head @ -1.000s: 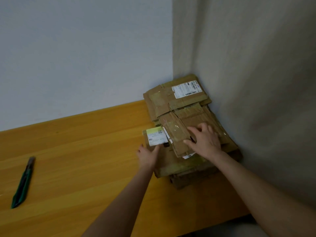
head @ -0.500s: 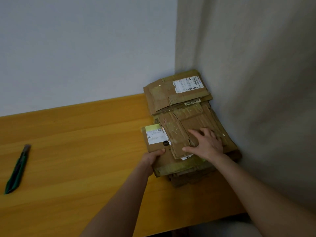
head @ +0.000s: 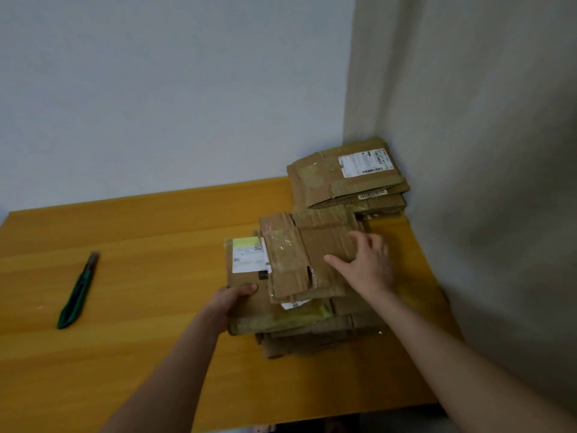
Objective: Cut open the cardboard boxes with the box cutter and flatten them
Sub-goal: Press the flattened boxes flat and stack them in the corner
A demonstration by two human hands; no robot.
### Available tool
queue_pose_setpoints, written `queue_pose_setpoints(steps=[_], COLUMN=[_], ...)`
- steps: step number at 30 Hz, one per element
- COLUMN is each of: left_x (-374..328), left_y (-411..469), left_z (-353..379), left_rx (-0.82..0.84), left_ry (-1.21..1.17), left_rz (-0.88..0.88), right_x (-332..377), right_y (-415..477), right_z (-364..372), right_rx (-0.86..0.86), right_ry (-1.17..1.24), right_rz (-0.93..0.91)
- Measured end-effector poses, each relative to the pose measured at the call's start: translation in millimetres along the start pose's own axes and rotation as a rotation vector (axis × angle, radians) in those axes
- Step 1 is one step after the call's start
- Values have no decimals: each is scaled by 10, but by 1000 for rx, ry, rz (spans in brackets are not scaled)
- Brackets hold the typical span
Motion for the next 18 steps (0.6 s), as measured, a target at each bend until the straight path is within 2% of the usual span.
queue_pose_setpoints(steps=[3,5,7,12,15,18], left_x=[-166,-228,-266,-475,-778,-1189], left_y=[51,121,175,412,581,809], left_z=[-502,-728,-846,-1307,-1588,-1663], left_rx=[-14,-11,17,36,-2,-48], left_ry=[40,73,98,148,137,124], left_rz=[-3,-16,-53,-116,-85,-3], right_x=[4,92,260,748,1168,1533], right_y=[67,49,11,57,210,546], right_z=[153,305,479,788,930,954], right_rx=[217,398,491,483,466,366], right_ry=[381,577,695,716,757,752], right_rz=[332,414,444,434,368,311])
Point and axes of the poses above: each hand's wrist, its own y-axis towards the middle knuckle, its own z-axis out of the palm, x = y × z, the point moved 1 cm from there along y, towards the middle knuckle, and after that the axes turned 9 degrees about -y, right-handed, at the moved point
